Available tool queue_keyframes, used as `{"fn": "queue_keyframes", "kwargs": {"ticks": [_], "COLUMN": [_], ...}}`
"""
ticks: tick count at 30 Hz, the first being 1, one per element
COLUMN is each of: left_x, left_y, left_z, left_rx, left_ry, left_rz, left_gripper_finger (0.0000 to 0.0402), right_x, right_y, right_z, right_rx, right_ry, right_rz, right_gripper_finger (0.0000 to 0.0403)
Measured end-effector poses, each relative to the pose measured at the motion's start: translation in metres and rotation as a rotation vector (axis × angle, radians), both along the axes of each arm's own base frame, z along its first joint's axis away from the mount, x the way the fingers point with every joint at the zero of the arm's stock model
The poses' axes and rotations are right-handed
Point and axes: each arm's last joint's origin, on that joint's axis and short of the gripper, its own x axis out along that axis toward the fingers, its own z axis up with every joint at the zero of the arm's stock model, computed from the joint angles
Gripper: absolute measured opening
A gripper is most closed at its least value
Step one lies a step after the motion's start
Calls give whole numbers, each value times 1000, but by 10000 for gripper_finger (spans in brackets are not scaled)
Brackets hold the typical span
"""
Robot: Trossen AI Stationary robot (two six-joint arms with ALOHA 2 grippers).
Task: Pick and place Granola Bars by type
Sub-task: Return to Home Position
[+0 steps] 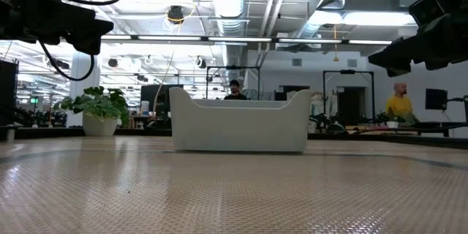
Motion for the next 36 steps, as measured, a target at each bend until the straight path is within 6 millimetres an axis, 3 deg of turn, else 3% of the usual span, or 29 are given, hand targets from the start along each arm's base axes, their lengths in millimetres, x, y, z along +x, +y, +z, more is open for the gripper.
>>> {"fn": "queue_keyframes", "kwargs": {"ticks": [36], "left_x": [0], "left_y": [0], "left_z": [0], "left_rx": [0], "left_ry": [0], "left_rz": [0], "left_gripper_finger": [186], "right_x": [0], "right_y": [0], "right_z": [0], "right_rx": [0], "right_ry": [1], "right_rz": [2], "right_gripper_finger": [193]}}
